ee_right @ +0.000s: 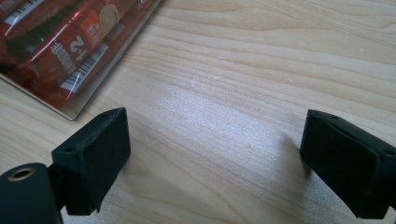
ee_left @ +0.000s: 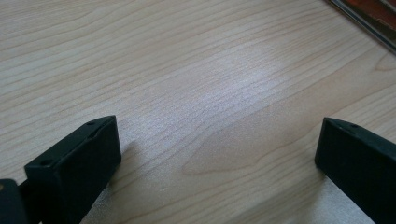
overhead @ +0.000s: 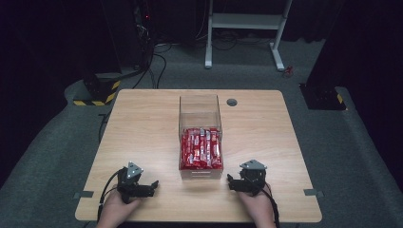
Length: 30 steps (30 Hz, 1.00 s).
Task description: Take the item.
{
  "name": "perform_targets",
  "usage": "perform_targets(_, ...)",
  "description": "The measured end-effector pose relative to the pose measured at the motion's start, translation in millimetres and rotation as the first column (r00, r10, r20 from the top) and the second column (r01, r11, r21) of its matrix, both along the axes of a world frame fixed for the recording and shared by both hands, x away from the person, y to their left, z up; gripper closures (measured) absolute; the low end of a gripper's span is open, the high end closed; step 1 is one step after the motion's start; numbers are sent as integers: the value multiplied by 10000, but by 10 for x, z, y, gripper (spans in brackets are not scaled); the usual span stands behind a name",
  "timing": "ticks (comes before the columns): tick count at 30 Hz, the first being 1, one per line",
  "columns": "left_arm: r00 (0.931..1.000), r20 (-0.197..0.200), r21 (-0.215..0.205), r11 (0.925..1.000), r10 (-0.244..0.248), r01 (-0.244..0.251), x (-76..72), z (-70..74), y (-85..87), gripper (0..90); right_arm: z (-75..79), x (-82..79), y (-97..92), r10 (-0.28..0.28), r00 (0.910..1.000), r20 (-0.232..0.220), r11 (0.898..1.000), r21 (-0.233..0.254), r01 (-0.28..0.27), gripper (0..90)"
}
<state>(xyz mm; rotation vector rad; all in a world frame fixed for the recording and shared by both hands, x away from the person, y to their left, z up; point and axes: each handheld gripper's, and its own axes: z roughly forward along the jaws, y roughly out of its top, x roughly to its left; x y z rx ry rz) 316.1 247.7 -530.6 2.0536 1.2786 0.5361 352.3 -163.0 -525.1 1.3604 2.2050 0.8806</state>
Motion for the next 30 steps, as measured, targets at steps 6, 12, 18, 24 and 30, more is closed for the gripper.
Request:
perform_targets(6, 10000, -18, -43, 10000, 12, -13, -2, 0, 0, 6, 15, -12, 7, 114, 9999, 33, 9999, -81, -113, 91)
perform_targets(12, 10000, -16, -37, 10000, 11, -11, -2, 0, 0, 6, 83, -53, -41, 118, 9998, 161, 9998, 129, -120, 107)
perform_targets(18, 10000, -15, -31, 10000, 12, -12, -2, 0, -1, 6, 169, -80, -103, 165, 9987, 488, 9994, 302, -180, 121)
perform_targets(24, 10000, -18, -29, 10000, 9, -9, -2, 0, 0, 6, 192, -99, -103, 290, 9977, 606, 9989, 362, -312, 124)
perform_targets(30, 10000, -14, -25, 10000, -2, 2, -1, 0, 0, 6, 212, -117, -89, 441, 9967, 686, 9980, 417, -470, 125)
